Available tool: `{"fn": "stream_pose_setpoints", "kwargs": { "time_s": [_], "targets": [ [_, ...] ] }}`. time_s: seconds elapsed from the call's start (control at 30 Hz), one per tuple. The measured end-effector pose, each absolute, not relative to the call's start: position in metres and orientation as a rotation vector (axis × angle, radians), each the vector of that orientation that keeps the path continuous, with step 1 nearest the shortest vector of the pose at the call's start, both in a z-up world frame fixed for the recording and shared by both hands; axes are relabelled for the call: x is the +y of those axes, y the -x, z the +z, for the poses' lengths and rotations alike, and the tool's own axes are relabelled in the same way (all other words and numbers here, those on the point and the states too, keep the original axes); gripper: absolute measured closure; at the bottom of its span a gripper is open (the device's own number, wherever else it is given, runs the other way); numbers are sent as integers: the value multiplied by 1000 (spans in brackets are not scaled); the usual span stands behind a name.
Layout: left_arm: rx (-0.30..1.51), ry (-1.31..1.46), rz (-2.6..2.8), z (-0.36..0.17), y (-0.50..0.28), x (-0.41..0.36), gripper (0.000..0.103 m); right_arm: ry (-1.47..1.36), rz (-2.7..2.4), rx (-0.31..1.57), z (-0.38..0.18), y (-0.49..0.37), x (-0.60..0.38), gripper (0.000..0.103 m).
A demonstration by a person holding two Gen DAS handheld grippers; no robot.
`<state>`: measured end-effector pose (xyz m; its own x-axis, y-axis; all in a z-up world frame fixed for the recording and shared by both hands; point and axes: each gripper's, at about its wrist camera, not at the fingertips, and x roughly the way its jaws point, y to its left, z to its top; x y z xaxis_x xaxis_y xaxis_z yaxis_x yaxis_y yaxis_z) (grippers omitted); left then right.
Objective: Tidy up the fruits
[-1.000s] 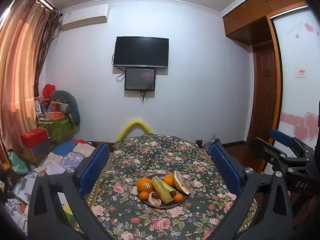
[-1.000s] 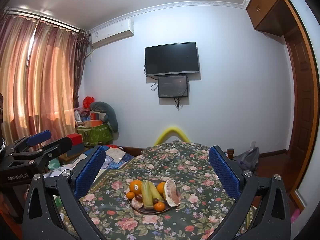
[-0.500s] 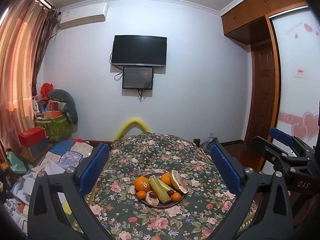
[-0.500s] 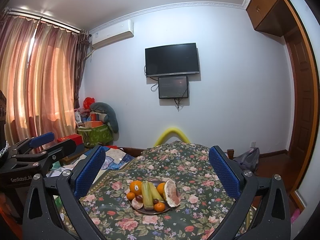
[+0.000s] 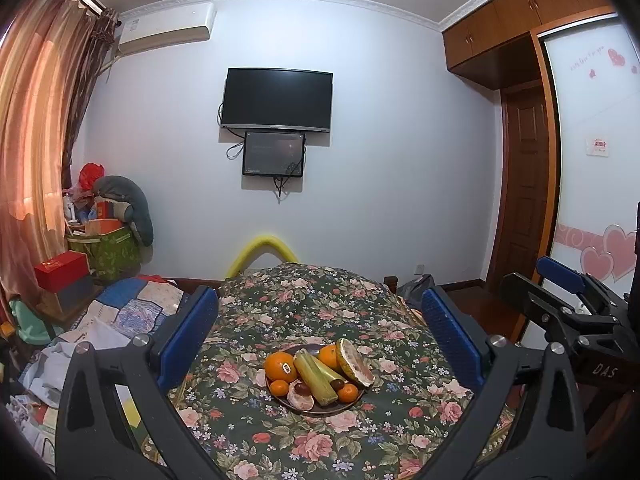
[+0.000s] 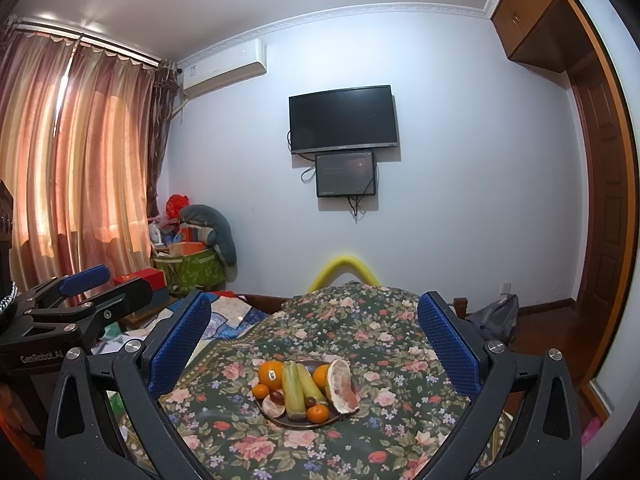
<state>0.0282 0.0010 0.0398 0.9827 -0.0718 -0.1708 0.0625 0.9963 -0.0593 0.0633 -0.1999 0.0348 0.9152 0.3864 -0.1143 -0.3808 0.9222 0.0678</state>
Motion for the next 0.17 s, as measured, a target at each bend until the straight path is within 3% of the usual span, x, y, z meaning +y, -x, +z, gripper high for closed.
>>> {"fn": "stream_pose_setpoints", "kwargs": {
  "time_s": [0.17],
  "targets": [
    [176,51,-72,39,-30,0,0,-45,392,132,35,-64,-201,0]
  ]
}}
